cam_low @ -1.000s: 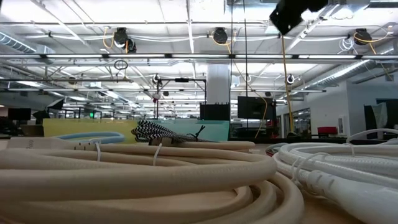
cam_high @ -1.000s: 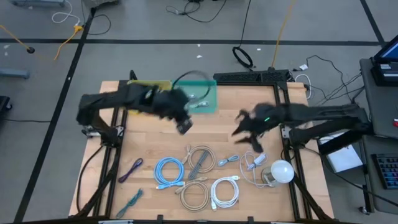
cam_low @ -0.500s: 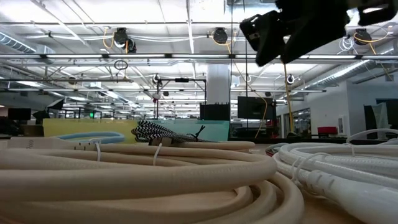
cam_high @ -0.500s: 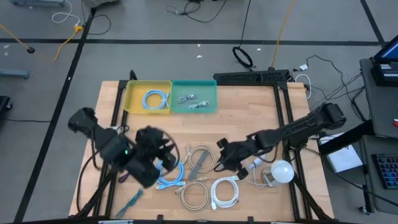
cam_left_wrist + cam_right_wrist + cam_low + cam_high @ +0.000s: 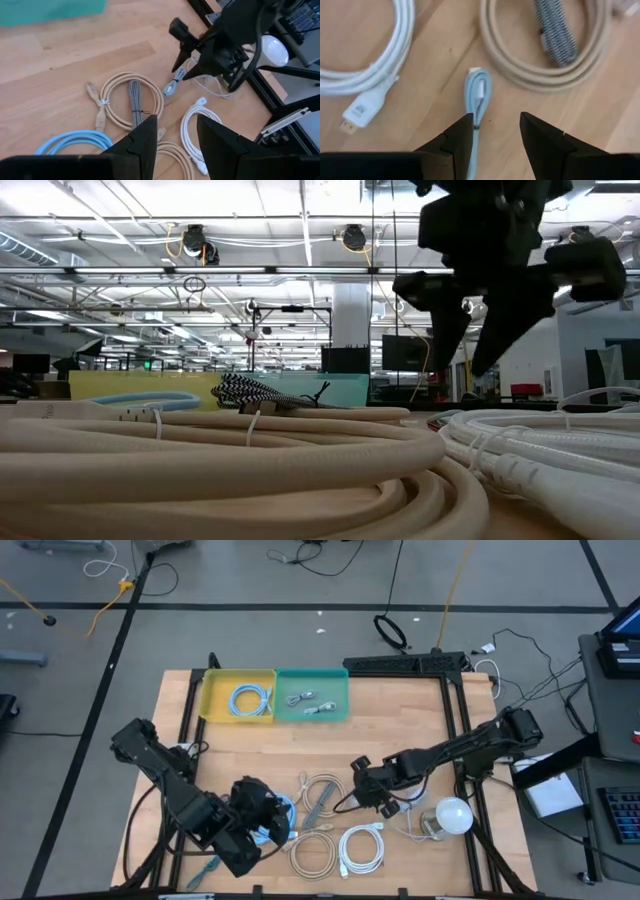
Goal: Pick & Place USB Port
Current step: Put the light blue charger cable into the green bin
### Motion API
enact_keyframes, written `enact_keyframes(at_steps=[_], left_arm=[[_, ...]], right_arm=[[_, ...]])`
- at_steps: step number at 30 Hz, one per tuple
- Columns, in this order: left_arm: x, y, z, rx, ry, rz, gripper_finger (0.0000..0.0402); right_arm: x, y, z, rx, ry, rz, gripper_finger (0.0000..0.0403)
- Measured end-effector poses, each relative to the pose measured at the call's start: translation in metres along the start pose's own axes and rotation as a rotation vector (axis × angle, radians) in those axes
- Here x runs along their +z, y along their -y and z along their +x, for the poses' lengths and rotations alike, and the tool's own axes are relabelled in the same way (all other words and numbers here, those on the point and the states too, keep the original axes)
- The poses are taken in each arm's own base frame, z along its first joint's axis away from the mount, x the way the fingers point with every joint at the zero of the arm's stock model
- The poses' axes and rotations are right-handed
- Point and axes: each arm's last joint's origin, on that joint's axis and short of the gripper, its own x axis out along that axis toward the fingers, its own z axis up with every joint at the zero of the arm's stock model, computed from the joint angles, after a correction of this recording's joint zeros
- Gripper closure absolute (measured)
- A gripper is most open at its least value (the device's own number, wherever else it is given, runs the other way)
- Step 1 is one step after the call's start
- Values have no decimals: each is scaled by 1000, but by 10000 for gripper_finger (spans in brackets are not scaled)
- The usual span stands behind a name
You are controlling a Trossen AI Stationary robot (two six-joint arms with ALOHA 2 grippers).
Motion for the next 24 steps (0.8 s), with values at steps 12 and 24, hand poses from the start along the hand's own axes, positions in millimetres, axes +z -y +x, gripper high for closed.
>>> enact_keyframes(at_steps=[12,24], left_arm=[[0,0,-3,-10,-7,2,259],[1,0,-2,-5,-3,-4,259]], right_arm=[[-37,-13,33,23,-65,73,248],[0,-1,0,-129,90,197,383]])
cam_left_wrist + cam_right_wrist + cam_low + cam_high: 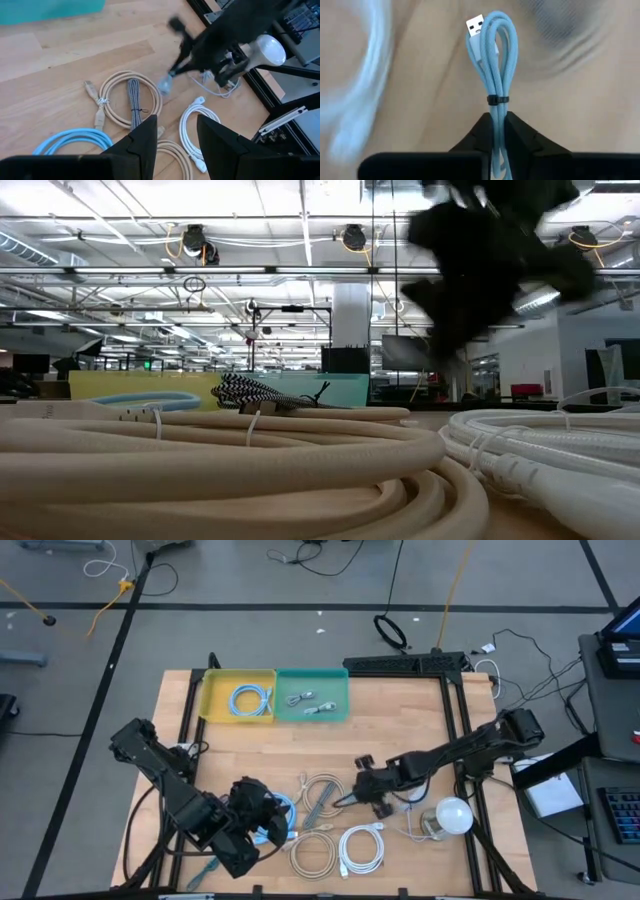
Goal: Pick & Place USB Port
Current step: Put the light blue charger cable into the green bin
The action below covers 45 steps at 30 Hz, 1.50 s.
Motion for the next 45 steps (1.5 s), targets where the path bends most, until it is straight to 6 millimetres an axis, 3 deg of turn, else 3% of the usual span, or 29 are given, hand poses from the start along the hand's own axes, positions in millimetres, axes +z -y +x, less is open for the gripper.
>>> enact_keyframes(at_steps=[7,9,14,21,23,27,32,45], left_arm=[[1,-3,0,22,13,-19,259],[2,-6,-5,25,44,-27,259],[11,-29,-25,118,87,-44,286],[25,-61,-48,160,50,-60,376],[31,-67,-50,163,54,-47,395],[42,-76,-58,136,38,2,391],[54,-83,-70,98,31,82,399],[62,-88,-76,74,38,178,393]], right_arm=[[91,43,-76,-320,337,18,385],[109,65,-85,-382,403,41,385],[115,115,-62,-419,336,80,385],[127,191,-21,-430,268,140,385],[134,206,-10,-421,255,169,385],[146,224,2,-421,237,202,385],[127,242,24,-491,89,295,385],[49,271,43,-505,-205,434,386]])
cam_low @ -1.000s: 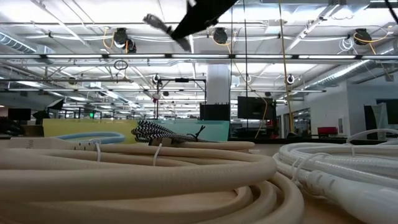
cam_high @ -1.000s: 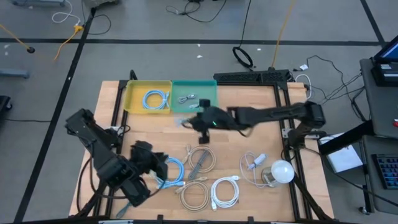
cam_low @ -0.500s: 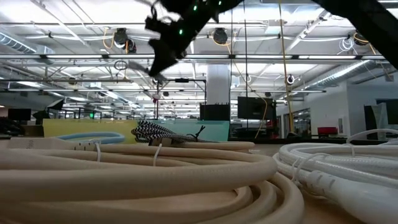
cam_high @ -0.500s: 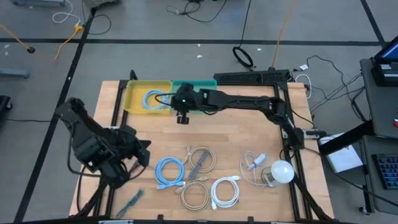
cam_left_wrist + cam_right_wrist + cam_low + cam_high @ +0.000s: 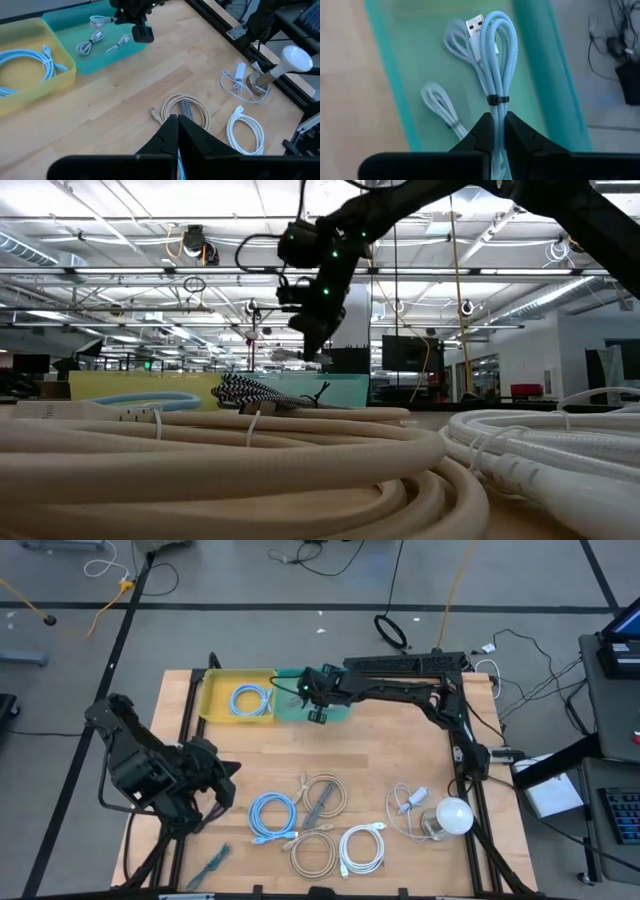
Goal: Pick & Place USB Port
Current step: Put the light blue charger cable into the green bin, then put the blue HDMI cable into the yellow bin
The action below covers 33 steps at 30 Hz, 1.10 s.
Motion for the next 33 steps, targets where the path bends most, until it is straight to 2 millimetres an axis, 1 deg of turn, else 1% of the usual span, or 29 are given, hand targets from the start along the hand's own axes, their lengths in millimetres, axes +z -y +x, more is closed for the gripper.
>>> enact_keyframes(at_steps=[4,6,8,13,17,19,21,23,25,27,29,31,33], left_arm=[[0,0,0,0,-1,11,399],[0,0,0,0,-1,11,398],[0,0,0,1,-3,11,391],[0,0,0,1,-8,1,381],[0,0,0,4,-22,-5,381],[-1,0,1,13,-60,2,380],[-3,1,5,35,-133,28,380],[-9,-1,11,69,-241,72,380],[-19,-4,21,110,-351,120,380],[-33,-7,33,143,-463,170,376],[-48,-11,49,177,-562,191,364],[-64,-16,68,196,-631,170,339],[-78,-18,91,174,-683,112,303]], right_arm=[[-14,-2,13,9,-62,-12,386],[-15,-3,14,9,-61,-16,381],[-13,-3,12,7,-50,-14,356],[-8,-3,5,1,-6,-3,265],[-4,3,-20,1,33,6,208],[0,4,-41,2,68,7,188],[1,2,-68,15,94,9,174],[3,-1,-103,42,161,24,167],[1,-4,-141,80,214,35,165],[-3,-9,-178,123,279,50,167],[-10,-15,-210,156,316,64,172],[-19,-20,-237,179,354,89,178],[-31,-24,-260,188,374,113,183]])
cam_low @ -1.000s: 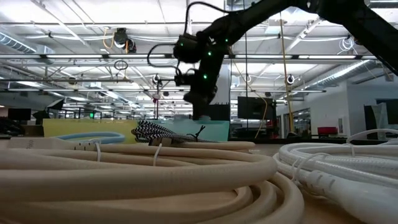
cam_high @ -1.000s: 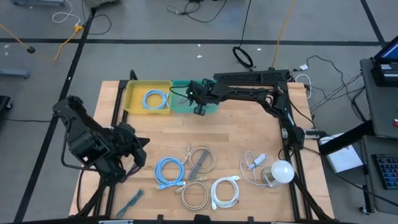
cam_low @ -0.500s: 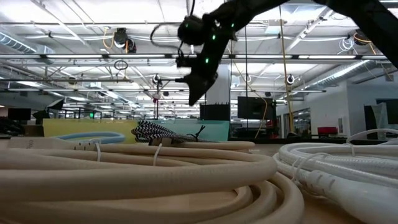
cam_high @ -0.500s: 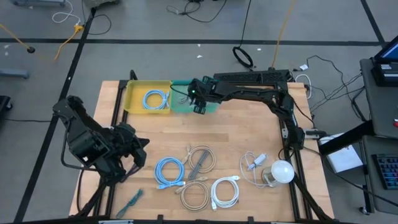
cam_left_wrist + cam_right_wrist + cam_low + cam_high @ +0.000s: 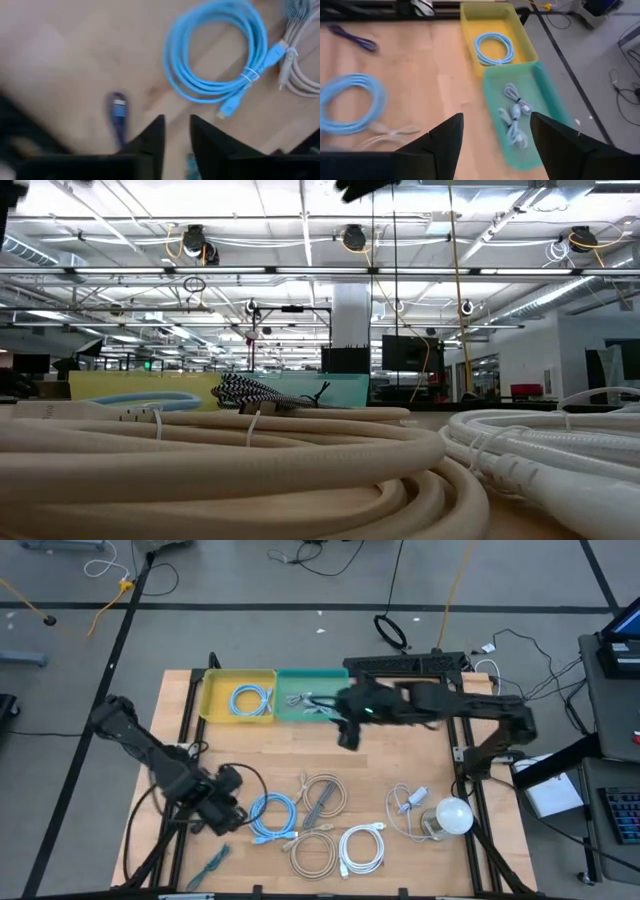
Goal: Pick & Place USB Port
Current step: Put the blue HDMI cable into the yellow bin
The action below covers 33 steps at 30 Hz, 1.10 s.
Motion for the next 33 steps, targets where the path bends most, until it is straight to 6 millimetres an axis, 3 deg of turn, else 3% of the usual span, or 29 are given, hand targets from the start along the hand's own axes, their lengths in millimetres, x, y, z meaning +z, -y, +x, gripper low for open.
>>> enact_keyframes(at_steps=[5,10,17,22,29,31,33], left_arm=[[17,7,57,-205,0,-65,205],[38,-5,77,-192,28,-122,154],[59,-15,83,-136,30,-157,147],[66,-6,107,-116,-35,-139,146],[60,16,158,-61,-167,-75,147],[58,19,163,-31,-182,-55,151],[58,21,162,1,-189,-49,181]], right_arm=[[-15,-21,-42,19,46,50,192],[-36,-42,-61,75,53,76,193],[-60,-81,-72,190,35,64,193],[-69,-104,-80,260,64,47,193],[-72,-115,-93,324,96,53,193],[-72,-114,-98,334,108,57,193],[-71,-111,-103,345,129,68,193]])
